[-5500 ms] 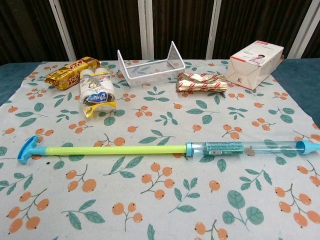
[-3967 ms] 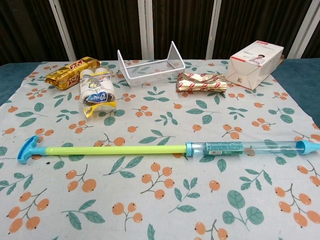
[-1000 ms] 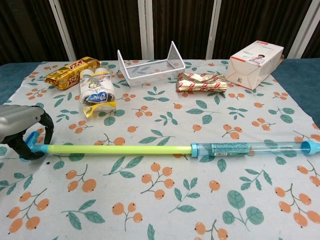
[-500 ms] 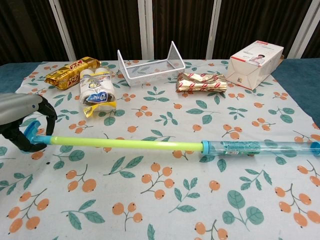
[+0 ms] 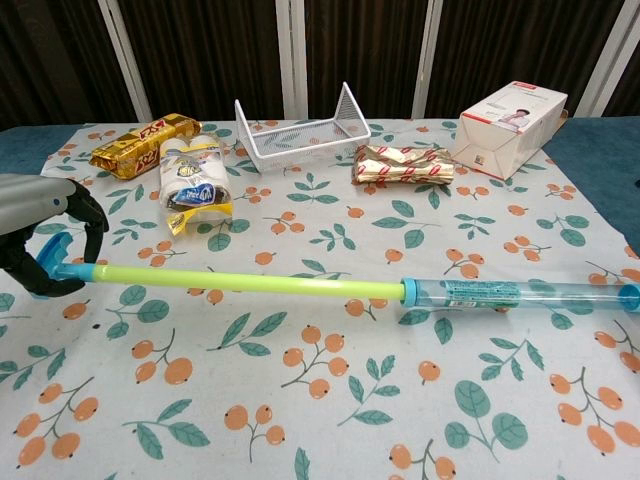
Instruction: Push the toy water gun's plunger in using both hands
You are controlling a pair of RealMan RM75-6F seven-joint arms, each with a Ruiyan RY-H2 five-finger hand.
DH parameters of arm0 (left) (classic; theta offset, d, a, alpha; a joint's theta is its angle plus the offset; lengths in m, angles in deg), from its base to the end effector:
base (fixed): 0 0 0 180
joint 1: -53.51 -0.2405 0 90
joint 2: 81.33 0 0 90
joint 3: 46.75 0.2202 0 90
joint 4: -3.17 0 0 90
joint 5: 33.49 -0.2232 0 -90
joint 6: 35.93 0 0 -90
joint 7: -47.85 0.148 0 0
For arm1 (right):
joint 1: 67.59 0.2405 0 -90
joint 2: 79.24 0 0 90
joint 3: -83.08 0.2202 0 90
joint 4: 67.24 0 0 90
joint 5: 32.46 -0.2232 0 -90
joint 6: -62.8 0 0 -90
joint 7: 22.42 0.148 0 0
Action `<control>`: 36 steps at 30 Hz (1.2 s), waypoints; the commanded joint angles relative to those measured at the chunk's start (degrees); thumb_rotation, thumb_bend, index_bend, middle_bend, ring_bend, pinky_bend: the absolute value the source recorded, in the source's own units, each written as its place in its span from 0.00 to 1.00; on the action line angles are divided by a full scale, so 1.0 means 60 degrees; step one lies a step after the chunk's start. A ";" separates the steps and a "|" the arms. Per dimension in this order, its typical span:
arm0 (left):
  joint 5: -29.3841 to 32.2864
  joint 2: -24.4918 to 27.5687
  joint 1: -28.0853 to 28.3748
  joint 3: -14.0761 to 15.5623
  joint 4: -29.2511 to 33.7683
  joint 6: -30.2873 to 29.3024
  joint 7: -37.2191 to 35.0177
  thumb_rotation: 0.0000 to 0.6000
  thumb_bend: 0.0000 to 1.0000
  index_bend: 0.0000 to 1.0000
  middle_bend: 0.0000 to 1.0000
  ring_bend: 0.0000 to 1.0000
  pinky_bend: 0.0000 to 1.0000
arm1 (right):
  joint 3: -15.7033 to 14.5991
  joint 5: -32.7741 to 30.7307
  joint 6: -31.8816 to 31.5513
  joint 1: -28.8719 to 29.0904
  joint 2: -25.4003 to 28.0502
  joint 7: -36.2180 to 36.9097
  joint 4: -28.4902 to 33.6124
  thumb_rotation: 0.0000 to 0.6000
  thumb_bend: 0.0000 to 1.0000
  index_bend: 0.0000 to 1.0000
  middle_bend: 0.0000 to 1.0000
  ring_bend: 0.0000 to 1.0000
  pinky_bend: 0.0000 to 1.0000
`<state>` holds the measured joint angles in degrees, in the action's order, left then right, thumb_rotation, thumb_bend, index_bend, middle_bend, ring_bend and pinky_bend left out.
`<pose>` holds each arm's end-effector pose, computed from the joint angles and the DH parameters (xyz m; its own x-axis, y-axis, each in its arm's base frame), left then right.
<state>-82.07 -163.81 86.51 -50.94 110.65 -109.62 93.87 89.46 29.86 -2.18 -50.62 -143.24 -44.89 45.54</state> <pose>-0.1523 0.2501 0.0008 0.5551 0.3134 0.7705 0.8290 -0.1320 -0.5435 -0.2141 -0.2221 0.0686 0.3419 -0.3430 0.8749 -0.9299 0.0104 0.3675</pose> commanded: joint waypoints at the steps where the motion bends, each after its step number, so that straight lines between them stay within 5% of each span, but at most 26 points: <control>1: 0.0041 0.0005 0.0017 0.0002 -0.0047 0.0055 -0.0050 1.00 0.50 0.61 0.21 0.05 0.16 | 0.0195 -0.0969 0.0217 0.0520 -0.0453 -0.0769 -0.0355 1.00 0.37 0.00 0.00 0.00 0.00; 7: 0.0072 0.0080 0.0064 -0.0029 -0.0043 0.0094 -0.0092 1.00 0.50 0.61 0.21 0.05 0.16 | 0.0194 -0.1672 0.0217 0.0907 -0.0900 -0.1295 -0.0867 1.00 0.37 0.01 0.00 0.00 0.00; 14: 0.0142 0.0199 0.0124 -0.0079 0.0028 0.0108 -0.0100 1.00 0.50 0.61 0.21 0.05 0.16 | 0.0060 -0.2151 0.0242 0.1146 -0.1391 -0.1489 -0.1400 1.00 0.37 0.13 0.00 0.00 0.00; 36: 0.0341 0.0291 0.0246 -0.0095 -0.0011 0.0108 -0.0116 1.00 0.50 0.61 0.21 0.05 0.16 | -0.0147 -0.2385 0.0219 0.1461 -0.2355 -0.1300 -0.2453 1.00 0.37 0.28 0.00 0.00 0.00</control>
<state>-80.04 -162.07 87.98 -51.50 110.57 -108.96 93.18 88.69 15.64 -0.80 -41.94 -157.11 -52.66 31.13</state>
